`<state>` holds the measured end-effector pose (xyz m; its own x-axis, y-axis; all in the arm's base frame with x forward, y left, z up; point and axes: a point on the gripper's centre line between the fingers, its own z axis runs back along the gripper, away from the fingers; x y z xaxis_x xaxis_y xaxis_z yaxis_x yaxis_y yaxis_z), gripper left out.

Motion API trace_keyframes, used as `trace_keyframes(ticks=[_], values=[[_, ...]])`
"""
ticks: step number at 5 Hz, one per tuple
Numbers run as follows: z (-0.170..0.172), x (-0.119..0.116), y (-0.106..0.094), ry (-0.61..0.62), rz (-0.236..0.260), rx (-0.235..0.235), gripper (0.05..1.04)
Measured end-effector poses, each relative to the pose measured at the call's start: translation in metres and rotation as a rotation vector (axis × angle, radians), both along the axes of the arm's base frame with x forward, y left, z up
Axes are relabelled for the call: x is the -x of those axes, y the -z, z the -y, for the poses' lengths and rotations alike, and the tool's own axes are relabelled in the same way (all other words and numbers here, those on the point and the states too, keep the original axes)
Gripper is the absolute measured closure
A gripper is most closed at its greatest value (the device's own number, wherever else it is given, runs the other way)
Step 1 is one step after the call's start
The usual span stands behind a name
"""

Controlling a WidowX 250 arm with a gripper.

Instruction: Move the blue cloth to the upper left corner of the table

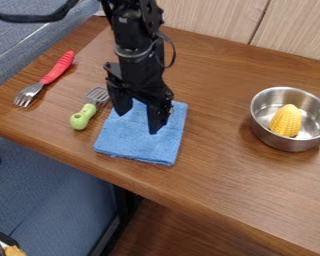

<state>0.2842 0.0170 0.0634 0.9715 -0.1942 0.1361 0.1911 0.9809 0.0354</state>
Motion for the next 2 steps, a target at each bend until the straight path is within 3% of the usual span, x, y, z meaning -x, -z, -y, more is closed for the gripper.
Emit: trace_keyframes(ticks=[1,2], values=[[-0.0041,0.0029,0.0167,-0.01,-0.049,-0.029,0.083],[-0.0037,0.0002,0.0213,0.0,-0.056,-0.028,0.082]])
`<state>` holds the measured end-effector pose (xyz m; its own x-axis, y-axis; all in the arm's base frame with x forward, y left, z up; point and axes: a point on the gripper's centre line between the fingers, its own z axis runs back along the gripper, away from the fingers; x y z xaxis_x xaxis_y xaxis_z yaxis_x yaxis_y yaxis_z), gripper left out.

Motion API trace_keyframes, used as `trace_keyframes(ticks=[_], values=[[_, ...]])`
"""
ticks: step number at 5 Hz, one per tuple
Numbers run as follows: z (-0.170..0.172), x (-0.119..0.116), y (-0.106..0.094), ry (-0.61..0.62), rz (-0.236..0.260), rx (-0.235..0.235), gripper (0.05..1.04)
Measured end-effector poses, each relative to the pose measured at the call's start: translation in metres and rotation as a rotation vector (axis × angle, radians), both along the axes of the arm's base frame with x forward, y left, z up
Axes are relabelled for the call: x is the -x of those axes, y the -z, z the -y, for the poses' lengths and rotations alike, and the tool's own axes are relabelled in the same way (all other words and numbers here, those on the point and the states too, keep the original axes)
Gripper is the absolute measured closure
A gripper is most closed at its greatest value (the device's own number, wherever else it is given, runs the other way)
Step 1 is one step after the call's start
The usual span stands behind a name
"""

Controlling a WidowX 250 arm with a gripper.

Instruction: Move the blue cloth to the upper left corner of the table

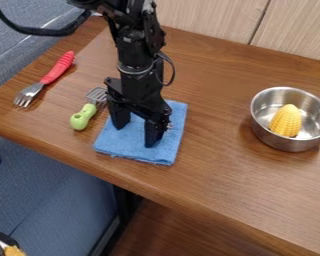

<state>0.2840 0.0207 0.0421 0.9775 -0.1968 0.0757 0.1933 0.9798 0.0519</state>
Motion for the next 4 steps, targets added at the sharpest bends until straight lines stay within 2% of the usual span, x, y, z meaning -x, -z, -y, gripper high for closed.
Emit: trace_keyframes(ticks=[2,4], values=[[0.004,-0.026,0.0,0.011,0.016,-0.003,0.082],[0.0,-0.087,-0.001,-0.026,0.06,0.036,0.083]])
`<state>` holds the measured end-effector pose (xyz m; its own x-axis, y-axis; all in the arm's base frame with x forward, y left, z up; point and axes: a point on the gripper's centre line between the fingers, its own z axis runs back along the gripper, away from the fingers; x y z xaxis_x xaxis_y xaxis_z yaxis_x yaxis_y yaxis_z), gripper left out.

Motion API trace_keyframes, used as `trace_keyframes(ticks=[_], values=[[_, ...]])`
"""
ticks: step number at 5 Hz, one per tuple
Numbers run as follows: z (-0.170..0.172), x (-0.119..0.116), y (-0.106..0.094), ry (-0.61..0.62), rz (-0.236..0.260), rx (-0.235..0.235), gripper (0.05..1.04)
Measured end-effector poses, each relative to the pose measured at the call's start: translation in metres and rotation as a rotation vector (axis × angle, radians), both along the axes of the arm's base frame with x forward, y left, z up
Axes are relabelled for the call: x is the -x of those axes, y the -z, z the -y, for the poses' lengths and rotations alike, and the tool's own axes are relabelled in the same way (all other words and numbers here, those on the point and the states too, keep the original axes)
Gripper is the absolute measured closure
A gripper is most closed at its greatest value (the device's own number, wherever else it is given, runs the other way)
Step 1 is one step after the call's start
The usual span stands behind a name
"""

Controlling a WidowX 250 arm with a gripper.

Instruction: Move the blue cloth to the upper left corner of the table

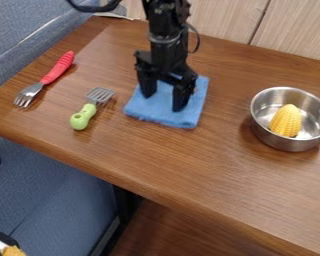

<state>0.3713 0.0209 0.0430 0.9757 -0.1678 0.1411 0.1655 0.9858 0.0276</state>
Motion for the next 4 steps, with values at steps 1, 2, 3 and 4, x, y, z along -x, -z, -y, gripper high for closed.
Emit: trace_keyframes(ticks=[1,2,3,4], values=[[-0.005,-0.022,-0.002,-0.015,0.009,0.014,0.083],[-0.015,-0.035,-0.003,-0.023,0.014,0.015,0.084],[-0.04,-0.043,-0.003,-0.066,0.012,-0.003,0.084],[-0.075,-0.052,-0.004,-0.139,0.018,-0.016,0.084]])
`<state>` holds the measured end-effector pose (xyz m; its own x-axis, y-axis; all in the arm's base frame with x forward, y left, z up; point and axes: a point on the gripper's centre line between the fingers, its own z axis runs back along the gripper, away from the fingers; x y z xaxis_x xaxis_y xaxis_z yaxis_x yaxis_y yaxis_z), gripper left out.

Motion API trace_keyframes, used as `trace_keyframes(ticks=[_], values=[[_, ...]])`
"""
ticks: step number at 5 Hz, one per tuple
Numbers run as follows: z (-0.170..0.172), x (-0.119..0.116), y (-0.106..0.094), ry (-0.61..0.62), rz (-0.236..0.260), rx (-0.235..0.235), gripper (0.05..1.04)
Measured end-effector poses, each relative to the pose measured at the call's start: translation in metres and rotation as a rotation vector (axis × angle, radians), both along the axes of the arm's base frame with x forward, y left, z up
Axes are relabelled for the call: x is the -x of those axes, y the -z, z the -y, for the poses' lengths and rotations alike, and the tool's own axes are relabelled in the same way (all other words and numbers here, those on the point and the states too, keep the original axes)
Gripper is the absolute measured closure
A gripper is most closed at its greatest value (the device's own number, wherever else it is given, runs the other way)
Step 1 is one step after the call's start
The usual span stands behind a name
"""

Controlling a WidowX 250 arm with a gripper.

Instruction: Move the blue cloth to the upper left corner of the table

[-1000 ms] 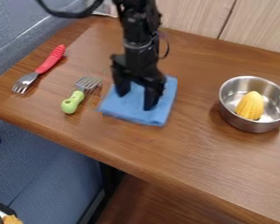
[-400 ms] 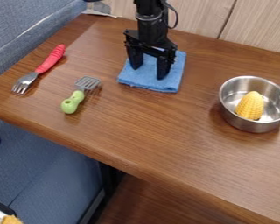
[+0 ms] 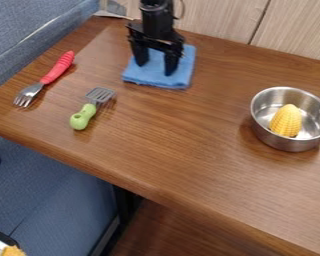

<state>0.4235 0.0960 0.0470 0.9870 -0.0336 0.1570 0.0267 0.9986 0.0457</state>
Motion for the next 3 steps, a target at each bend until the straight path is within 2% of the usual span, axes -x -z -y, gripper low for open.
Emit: trace_keyframes(ticks=[2,3], values=[[-0.059,-0.018,-0.001,-0.113,0.002,-0.015,0.084],[-0.073,-0.018,-0.002,-0.145,0.006,-0.017,0.084]])
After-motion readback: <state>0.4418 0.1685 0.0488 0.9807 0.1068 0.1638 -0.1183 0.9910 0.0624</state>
